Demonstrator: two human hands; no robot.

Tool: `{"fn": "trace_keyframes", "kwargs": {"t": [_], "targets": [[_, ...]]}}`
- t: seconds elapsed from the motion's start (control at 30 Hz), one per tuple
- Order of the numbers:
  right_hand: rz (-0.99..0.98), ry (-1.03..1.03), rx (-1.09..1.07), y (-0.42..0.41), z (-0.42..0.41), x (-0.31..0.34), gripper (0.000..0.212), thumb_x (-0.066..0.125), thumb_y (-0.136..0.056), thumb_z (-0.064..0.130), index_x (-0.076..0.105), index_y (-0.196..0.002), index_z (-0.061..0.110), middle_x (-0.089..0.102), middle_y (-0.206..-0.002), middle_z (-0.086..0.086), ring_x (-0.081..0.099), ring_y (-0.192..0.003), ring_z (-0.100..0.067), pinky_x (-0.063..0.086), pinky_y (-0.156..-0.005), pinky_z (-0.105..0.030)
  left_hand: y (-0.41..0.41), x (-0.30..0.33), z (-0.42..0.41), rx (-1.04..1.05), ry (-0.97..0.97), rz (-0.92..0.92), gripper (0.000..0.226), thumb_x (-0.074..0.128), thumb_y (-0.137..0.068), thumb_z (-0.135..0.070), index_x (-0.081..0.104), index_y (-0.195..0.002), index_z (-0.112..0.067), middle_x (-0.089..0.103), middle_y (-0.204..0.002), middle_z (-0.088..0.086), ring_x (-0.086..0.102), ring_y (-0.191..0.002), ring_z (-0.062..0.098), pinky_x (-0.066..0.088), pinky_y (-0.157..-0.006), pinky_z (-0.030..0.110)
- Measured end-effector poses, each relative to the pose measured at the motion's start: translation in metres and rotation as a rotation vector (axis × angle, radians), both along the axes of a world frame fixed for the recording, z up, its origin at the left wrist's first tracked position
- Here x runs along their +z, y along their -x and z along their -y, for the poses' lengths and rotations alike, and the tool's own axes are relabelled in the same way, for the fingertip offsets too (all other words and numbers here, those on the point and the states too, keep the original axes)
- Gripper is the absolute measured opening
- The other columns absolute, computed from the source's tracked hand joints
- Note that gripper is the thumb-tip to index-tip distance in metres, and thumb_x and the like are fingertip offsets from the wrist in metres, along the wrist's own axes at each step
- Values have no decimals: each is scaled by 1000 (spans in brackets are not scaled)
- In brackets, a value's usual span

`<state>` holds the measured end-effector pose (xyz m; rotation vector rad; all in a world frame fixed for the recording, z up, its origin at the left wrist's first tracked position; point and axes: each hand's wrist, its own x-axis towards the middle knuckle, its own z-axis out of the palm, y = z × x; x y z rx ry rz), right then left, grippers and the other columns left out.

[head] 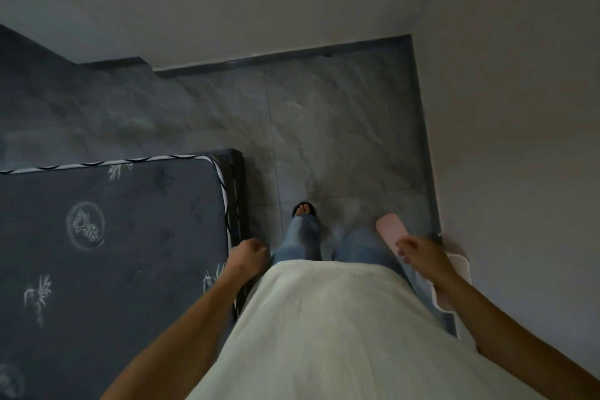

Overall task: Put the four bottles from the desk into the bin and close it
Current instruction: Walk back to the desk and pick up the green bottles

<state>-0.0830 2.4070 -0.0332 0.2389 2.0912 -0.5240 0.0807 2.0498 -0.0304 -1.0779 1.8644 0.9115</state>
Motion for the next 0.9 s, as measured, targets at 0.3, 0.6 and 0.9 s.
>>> {"fn": "trace_keyframes", "kwargs": {"t": [0.3,0.6,0.9], "targets": [[99,-120,80,80,50,4,25,55,-96,17,75,-89,4,72,-81,-10,59,-58,-11,41,-50,-21,149,2,73,79,-5,-229,26,53,-96,-29,73,-109,-19,74,-97,10,69,-91,30,58,-85,41],[94,-108,378,255,176,-7,30,55,-96,25,75,-88,4,76,-86,-12,71,-81,-28,57,-78,-38,175,-6,126,270,28,-99,25,54,-95,-26,73,-107,-15,74,-107,12,68,-101,34,53,-87,38],[3,134,820,358,443,-5,24,54,-98,33,70,-96,16,73,-92,-5,69,-86,-25,56,-83,-40,132,-7,139,736,-3,50,22,60,-94,-27,75,-106,-18,76,-111,7,68,-106,29,51,-87,33]]}}
